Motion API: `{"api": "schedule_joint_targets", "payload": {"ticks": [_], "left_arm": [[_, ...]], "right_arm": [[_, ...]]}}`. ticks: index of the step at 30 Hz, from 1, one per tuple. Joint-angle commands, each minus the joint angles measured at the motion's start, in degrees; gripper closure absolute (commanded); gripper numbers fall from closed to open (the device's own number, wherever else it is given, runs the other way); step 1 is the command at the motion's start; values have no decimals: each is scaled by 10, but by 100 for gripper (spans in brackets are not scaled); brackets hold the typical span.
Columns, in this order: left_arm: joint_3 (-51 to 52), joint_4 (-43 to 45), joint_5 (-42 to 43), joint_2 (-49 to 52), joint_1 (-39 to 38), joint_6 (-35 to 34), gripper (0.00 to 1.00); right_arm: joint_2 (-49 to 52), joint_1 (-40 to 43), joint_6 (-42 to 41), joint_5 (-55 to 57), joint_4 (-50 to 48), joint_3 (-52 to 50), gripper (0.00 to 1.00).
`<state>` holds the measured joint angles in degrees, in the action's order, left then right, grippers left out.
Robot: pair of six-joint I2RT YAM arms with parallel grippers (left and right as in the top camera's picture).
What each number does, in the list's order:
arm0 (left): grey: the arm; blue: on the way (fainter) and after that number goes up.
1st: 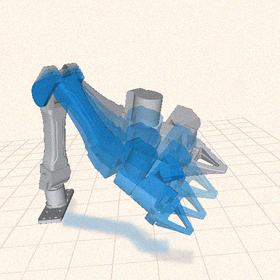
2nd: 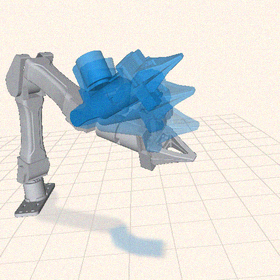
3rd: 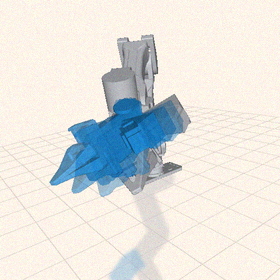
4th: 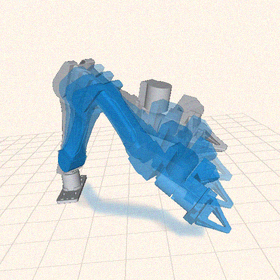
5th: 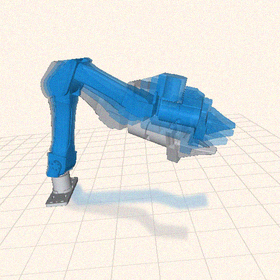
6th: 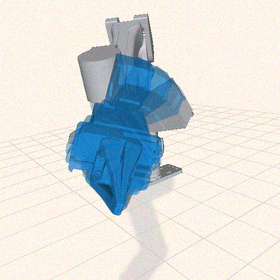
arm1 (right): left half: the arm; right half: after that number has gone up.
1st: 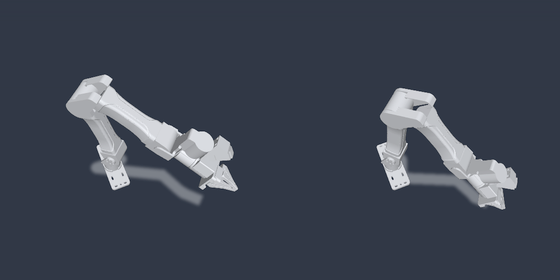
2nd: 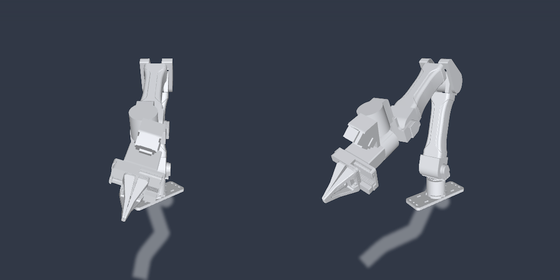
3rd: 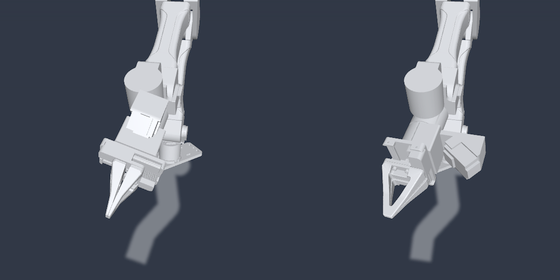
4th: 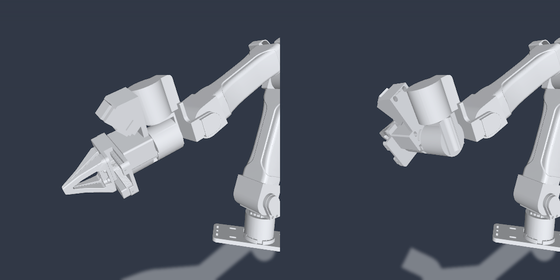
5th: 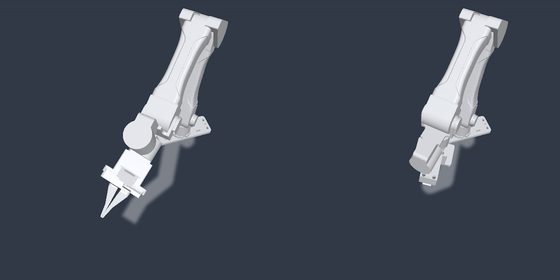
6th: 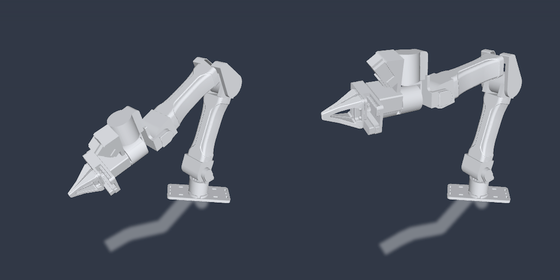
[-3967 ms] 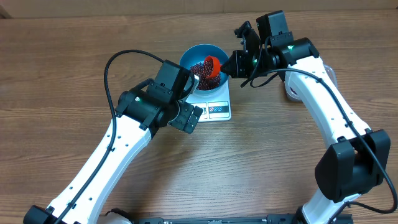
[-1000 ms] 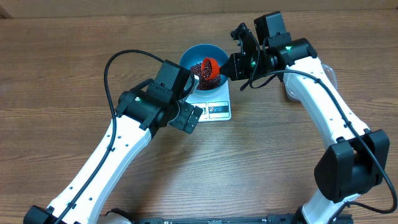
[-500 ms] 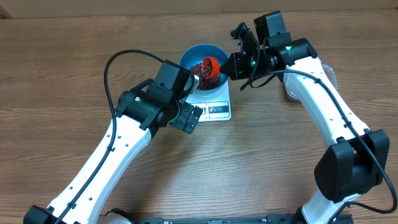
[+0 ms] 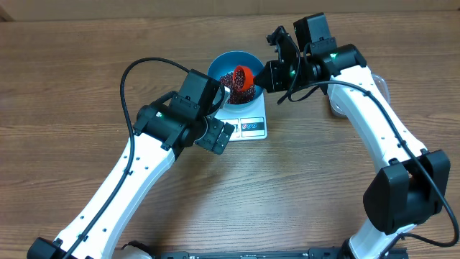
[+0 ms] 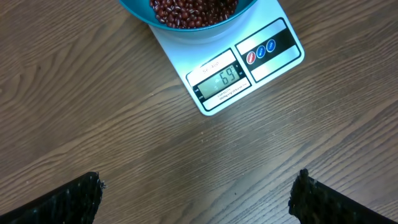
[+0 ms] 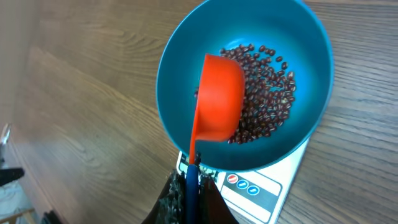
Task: Scoop item into bowl and weigh 150g on scale
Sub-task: 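Tilt the scoop over the teal bowl to pour beans in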
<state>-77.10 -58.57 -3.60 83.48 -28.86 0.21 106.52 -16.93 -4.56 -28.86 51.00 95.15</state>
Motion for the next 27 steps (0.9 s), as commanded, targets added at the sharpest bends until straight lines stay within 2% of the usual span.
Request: {"api": "schedule_joint_targets", "payload": {"ticks": [1, 7, 12, 17, 20, 23, 27], "left_arm": [[2, 1, 7, -7, 0, 9, 0], [2, 1, 7, -7, 0, 9, 0], [2, 1, 7, -7, 0, 9, 0], [2, 1, 7, -7, 0, 9, 0], [2, 1, 7, -7, 0, 9, 0], [2, 1, 7, -7, 0, 9, 0], [2, 1, 7, -7, 0, 9, 0]], "right_arm": [[-11, -1, -16, 12, -3, 21, 96], [-11, -4, 33, -17, 0, 21, 96], [-11, -2, -41, 39, -14, 21, 96], [-11, -1, -48, 43, -16, 21, 96], [-11, -5, 19, -3, -6, 21, 96], [-11, -6, 26, 3, -3, 21, 96], [-11, -6, -47, 68, -10, 21, 96]]}}
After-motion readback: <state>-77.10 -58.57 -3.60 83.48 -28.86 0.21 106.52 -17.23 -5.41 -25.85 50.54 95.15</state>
